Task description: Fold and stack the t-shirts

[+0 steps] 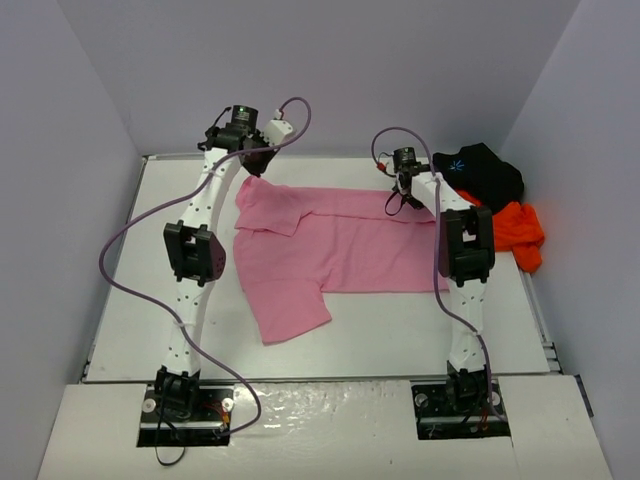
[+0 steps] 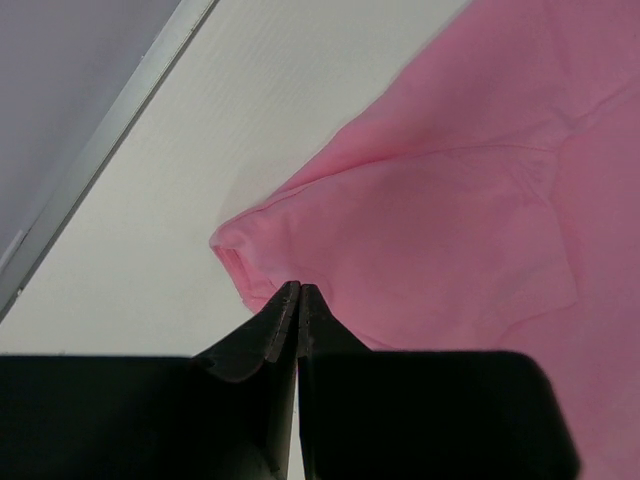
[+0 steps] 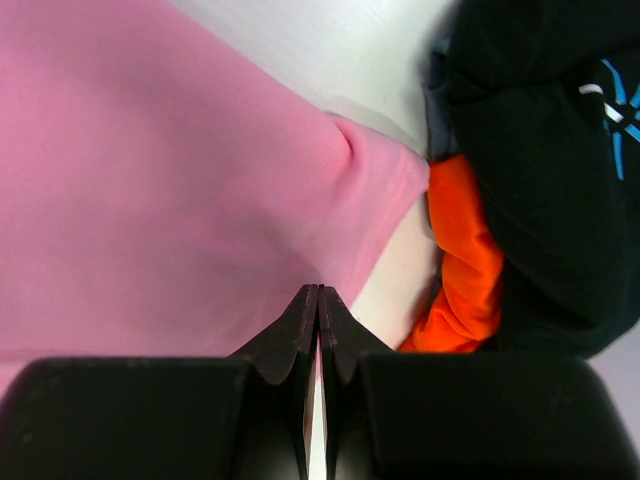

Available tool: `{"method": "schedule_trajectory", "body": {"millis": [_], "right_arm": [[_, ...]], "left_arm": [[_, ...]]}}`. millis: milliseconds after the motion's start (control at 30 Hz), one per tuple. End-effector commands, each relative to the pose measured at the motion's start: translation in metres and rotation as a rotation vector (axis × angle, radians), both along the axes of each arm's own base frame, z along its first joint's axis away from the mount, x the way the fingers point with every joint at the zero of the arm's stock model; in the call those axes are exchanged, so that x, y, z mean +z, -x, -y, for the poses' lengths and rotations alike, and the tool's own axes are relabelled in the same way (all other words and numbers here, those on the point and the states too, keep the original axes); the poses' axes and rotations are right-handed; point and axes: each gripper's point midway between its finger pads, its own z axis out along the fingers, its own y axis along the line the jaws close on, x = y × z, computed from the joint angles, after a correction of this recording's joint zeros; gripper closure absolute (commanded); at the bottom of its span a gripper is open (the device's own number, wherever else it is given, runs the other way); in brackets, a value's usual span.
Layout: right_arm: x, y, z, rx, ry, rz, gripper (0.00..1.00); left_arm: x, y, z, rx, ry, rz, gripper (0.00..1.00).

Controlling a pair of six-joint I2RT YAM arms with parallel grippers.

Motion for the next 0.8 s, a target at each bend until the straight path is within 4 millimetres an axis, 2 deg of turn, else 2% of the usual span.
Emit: {"method": "schedule_trajectory", "body": {"millis": [0, 167, 333, 367, 467, 533, 633, 667, 733, 767], "right_arm": [[0.058, -0.008, 0.012, -0.035, 0.024, 0.132, 1.00], [0.055, -0.013, 0.010, -0.046, 0.013, 0.143, 1.00], [0.059, -0.007, 0.013, -0.054, 0.024, 0.141, 0.99], [0.061, -0.004, 0.014, -0.058, 0.029, 0.141, 0.94], [0.075, 0.005, 0.017, -0.055, 0.025, 0.154, 0.62], [0.085, 0.009, 0.016, -0.044, 0.014, 0.165, 0.49], [0.099, 0.023, 0.012, -0.012, 0.001, 0.169, 0.43], [0.094, 0.031, 0.011, 0.002, 0.007, 0.145, 0.42], [0.087, 0.045, 0.012, 0.021, 0.022, 0.107, 0.41], [0.084, 0.053, 0.012, 0.030, 0.027, 0.091, 0.41]], "left_arm": [[0.044, 0.010, 0.014, -0.045, 0.051, 0.066, 1.00], [0.034, 0.015, 0.024, -0.072, 0.052, 0.036, 1.00], [0.017, 0.027, 0.028, -0.095, 0.038, -0.024, 1.00], [0.018, 0.029, 0.027, -0.097, 0.035, -0.029, 1.00], [0.022, 0.037, 0.019, -0.089, 0.031, -0.044, 1.00], [0.025, 0.041, 0.013, -0.083, 0.033, -0.054, 0.95], [0.043, 0.056, 0.010, -0.092, 0.050, -0.049, 0.83], [0.046, 0.061, 0.008, -0.095, 0.049, -0.050, 0.82], [0.039, 0.068, 0.006, -0.097, 0.038, -0.070, 0.81], [0.043, 0.073, 0.004, -0.096, 0.034, -0.066, 0.81]]}}
